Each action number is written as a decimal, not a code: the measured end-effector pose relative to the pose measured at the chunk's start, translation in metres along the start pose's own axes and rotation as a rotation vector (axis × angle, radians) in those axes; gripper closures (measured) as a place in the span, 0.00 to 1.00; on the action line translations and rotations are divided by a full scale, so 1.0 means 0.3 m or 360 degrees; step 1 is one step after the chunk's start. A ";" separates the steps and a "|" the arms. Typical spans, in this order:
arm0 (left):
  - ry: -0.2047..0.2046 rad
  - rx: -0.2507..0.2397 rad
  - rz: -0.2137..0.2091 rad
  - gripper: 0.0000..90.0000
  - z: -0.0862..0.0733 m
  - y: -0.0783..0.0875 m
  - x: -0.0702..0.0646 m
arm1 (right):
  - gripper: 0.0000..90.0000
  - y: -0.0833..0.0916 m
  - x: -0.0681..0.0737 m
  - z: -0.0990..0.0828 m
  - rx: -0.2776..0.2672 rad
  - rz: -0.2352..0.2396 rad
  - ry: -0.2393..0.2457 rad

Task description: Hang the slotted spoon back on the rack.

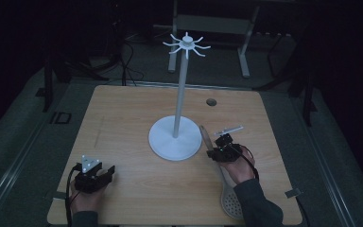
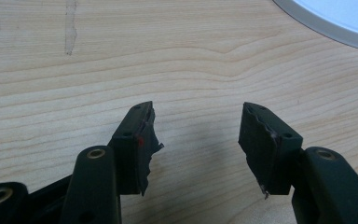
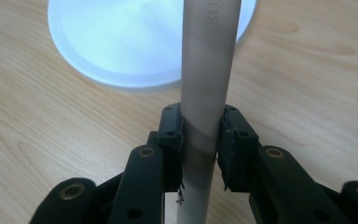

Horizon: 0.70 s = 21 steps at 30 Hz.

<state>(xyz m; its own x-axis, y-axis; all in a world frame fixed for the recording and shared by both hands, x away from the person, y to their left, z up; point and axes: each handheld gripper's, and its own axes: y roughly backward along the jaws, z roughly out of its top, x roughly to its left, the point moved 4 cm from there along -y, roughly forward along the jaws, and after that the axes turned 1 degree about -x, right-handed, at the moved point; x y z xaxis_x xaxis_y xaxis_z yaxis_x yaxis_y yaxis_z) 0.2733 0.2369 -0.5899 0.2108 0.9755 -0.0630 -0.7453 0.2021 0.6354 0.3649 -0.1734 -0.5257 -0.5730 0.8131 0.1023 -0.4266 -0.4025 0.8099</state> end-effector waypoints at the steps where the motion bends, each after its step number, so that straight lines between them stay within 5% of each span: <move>1: 0.0001 0.0000 0.0000 0.51 0.000 0.000 0.000 | 0.81 0.007 -0.002 0.002 -0.0021 -0.0004 0.0000; 21: 0.0000 -0.0008 0.0002 0.51 0.002 0.001 -0.002 | 0.81 0.125 -0.017 0.049 -0.0410 -0.0028 0.0008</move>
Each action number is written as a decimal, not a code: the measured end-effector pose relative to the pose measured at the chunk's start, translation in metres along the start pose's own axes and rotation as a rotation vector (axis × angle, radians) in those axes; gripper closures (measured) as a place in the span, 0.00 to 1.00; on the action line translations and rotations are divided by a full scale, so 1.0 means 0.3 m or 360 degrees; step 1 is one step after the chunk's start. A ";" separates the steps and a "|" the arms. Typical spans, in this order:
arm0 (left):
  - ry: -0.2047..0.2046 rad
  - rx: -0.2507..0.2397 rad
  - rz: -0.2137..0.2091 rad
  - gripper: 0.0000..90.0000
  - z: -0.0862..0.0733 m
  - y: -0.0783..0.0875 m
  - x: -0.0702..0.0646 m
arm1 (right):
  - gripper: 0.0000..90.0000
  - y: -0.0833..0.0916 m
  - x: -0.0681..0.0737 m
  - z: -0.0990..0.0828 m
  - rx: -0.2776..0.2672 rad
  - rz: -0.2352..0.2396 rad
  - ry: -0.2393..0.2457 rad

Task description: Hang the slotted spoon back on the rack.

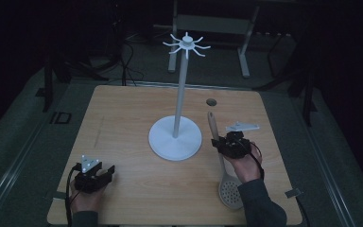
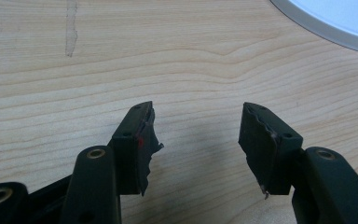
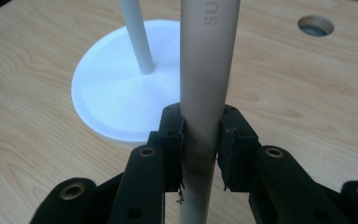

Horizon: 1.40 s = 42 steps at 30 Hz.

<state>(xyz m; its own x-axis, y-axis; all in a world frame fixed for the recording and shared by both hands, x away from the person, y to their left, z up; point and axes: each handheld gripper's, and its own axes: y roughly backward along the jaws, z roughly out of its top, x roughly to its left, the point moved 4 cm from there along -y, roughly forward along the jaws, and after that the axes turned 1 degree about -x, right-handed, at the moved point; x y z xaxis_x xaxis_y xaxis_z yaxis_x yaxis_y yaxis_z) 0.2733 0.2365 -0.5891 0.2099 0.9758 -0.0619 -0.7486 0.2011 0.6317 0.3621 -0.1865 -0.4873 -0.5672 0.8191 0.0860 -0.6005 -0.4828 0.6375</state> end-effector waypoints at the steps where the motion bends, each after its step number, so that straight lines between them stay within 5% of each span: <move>1: -0.0001 -0.0001 0.0001 0.51 0.000 0.000 0.000 | 0.81 0.004 0.000 0.004 -0.0016 -0.0001 0.0000; 13: 0.0005 -0.0009 0.0002 0.51 0.000 0.001 0.001 | 0.81 0.054 0.010 0.062 -0.0241 0.0040 0.0012; 20: 0.0004 -0.0006 0.0004 0.51 0.001 0.000 0.001 | 0.81 0.079 0.034 0.102 -0.0376 0.0057 0.0102; 33: 0.0009 -0.0012 0.0002 0.51 0.001 0.002 0.002 | 0.81 0.094 0.067 0.163 -0.0493 0.0108 0.0212; 42: 0.0010 -0.0011 0.0001 0.51 0.001 0.000 0.002 | 0.81 0.102 0.074 0.204 -0.0541 0.0144 0.0215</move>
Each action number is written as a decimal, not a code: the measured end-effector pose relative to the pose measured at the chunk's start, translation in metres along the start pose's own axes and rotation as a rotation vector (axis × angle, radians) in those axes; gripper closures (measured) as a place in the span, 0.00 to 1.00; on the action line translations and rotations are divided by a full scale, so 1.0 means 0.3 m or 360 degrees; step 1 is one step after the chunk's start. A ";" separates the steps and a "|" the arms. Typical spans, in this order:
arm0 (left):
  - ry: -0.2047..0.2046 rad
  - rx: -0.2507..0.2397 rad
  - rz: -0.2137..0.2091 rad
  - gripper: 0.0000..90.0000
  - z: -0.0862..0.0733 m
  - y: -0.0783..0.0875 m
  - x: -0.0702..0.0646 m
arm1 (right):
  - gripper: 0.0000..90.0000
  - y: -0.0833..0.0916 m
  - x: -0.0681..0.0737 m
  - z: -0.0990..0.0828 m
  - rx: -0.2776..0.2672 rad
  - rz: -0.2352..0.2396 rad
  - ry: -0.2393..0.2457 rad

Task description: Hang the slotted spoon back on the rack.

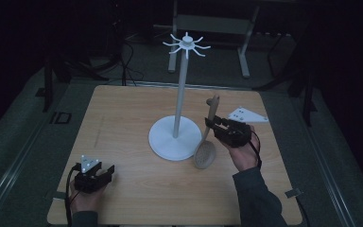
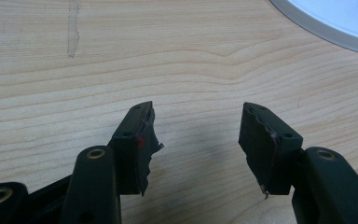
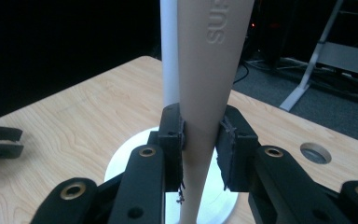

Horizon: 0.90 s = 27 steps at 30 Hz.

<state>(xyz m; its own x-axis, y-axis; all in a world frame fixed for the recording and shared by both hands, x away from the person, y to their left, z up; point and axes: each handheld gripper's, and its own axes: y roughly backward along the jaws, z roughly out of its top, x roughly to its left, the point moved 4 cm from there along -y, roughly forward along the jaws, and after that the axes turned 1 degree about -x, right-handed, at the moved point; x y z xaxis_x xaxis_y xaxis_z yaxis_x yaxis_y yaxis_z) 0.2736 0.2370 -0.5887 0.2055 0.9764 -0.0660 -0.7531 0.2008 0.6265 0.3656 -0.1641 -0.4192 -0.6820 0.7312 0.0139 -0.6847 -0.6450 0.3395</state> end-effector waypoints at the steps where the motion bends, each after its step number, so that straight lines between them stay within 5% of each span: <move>1: -0.0002 0.0000 0.0000 0.51 0.000 0.001 0.000 | 0.81 -0.001 0.000 0.005 -0.0005 0.0002 -0.0001; 27: 0.0001 0.0003 0.0004 0.51 0.000 0.001 0.002 | 0.81 -0.013 0.000 0.130 -0.0116 0.0039 0.0014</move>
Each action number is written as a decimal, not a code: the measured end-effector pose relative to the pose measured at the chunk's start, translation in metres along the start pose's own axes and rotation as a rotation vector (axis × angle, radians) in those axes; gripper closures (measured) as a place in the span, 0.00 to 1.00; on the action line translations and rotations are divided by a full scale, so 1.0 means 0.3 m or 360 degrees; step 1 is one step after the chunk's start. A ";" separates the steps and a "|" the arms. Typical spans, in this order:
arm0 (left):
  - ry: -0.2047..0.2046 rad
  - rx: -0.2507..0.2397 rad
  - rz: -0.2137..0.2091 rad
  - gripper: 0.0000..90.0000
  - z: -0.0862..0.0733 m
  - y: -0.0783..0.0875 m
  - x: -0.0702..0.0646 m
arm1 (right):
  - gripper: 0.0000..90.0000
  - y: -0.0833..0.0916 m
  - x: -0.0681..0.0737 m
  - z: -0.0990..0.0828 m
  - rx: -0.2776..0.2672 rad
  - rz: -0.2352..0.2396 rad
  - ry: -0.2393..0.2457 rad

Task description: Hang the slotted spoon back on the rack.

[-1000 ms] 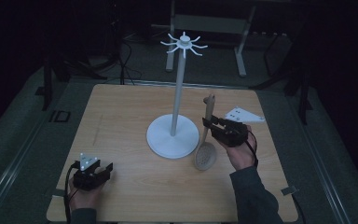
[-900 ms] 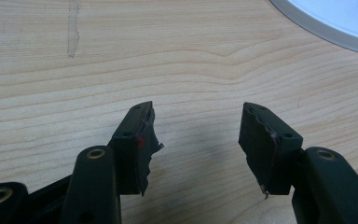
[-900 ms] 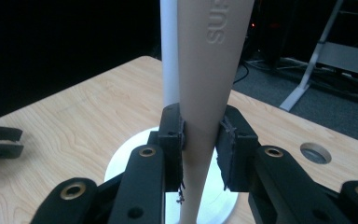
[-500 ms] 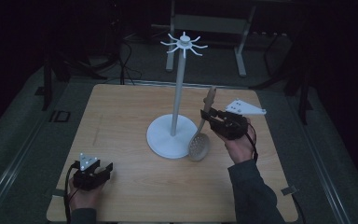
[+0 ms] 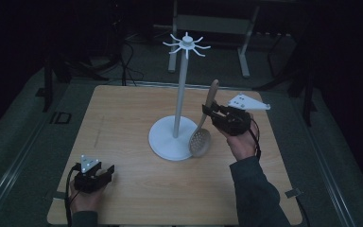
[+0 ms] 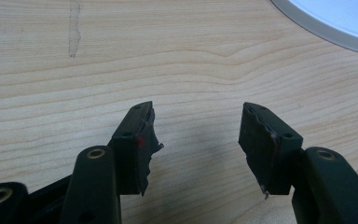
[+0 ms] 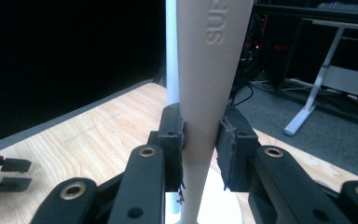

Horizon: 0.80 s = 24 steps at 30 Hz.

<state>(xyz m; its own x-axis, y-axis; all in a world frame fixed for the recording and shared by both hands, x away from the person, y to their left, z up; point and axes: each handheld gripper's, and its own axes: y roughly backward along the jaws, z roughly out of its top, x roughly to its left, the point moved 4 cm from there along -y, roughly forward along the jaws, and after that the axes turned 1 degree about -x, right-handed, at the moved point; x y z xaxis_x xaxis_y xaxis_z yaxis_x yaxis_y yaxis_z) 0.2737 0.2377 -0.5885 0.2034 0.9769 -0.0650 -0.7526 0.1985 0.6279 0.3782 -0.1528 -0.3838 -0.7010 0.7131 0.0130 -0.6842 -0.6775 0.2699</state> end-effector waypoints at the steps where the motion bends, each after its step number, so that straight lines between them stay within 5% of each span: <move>1: 0.0001 0.0000 0.0000 0.51 0.000 0.000 0.001 | 0.81 0.000 0.001 0.004 -0.0004 0.0001 0.0000; 24: 0.0003 0.0000 0.0002 0.50 0.001 0.000 0.002 | 0.81 0.008 0.006 0.090 -0.0056 -0.0007 0.0040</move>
<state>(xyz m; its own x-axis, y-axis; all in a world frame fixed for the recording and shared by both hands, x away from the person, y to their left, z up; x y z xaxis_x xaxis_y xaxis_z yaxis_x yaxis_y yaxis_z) 0.2738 0.2384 -0.5884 0.2010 0.9774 -0.0655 -0.7528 0.1969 0.6280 0.3808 -0.1481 -0.3571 -0.7025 0.7116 -0.0125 -0.6936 -0.6806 0.2360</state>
